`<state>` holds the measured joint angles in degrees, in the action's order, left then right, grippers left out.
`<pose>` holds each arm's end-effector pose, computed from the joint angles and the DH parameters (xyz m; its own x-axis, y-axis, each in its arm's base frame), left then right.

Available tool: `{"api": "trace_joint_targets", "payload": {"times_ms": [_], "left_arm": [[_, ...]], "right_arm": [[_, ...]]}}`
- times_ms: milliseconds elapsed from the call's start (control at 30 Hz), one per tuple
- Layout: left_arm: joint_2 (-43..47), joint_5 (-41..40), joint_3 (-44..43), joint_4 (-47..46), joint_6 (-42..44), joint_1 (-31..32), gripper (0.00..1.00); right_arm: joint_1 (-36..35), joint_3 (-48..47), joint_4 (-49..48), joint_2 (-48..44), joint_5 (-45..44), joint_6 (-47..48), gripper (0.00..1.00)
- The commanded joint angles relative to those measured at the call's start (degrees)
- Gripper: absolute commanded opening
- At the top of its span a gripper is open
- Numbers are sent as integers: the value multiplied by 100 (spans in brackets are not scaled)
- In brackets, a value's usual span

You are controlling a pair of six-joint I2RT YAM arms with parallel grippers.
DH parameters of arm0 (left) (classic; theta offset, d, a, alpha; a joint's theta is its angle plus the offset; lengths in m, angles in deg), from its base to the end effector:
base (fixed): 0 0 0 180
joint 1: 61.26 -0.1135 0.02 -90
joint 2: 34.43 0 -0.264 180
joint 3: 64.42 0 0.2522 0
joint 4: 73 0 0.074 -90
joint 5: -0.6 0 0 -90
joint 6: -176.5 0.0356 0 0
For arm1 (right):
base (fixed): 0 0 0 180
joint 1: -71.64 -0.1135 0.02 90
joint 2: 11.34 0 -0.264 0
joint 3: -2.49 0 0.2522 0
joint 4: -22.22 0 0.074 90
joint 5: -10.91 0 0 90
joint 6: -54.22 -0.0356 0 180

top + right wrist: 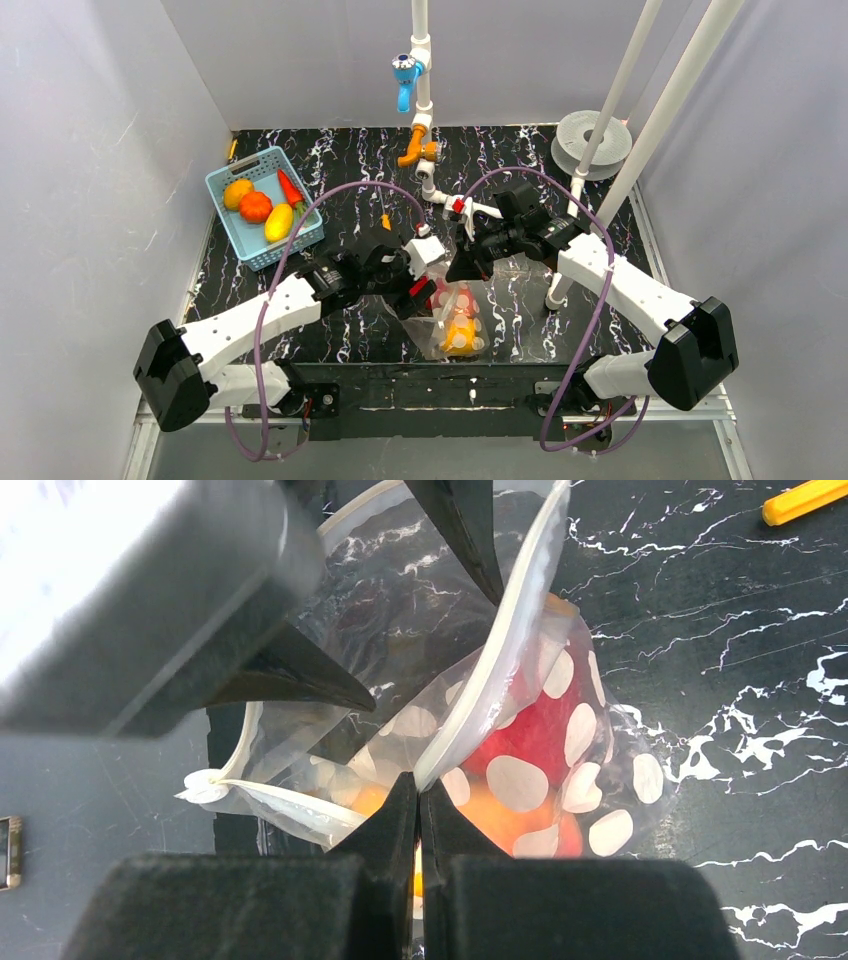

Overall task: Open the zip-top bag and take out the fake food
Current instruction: Pick up the fake vegetable from the zipper food storage bag.

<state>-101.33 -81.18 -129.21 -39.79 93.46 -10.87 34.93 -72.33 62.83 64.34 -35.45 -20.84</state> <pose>0.1603 -0.2017 0.2839 -0.2645 0.5077 -0.8199 0.8754 0.4832 0.0168 0.2111 0.1880 0.2994 -0.2945 -0.4524 -0.8418 -0.9554 0.1598 0.2484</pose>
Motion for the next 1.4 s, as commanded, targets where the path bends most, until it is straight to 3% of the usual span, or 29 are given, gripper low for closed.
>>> {"api": "trace_joint_targets", "payload": {"times_ms": [0,300,467,800,1233,1367], "left_arm": [[-90,382,255,-706,1216,25,75],[-632,681,571,-1469,1814,-22,76],[-598,853,1054,-2345,1968,-24,76],[-53,750,1728,-3308,1425,64,71],[152,-840,2621,-4590,691,851,71],[25,-1007,2803,-4978,685,867,73]], "right_arm": [[32,-31,-25,-76,-41,11,1],[94,-389,558,-170,41,441,1],[113,-518,877,-278,126,692,1],[15,-1040,1467,-70,393,932,1],[-569,-2169,1993,772,267,722,1],[-566,-1883,1851,792,174,715,1]]}}
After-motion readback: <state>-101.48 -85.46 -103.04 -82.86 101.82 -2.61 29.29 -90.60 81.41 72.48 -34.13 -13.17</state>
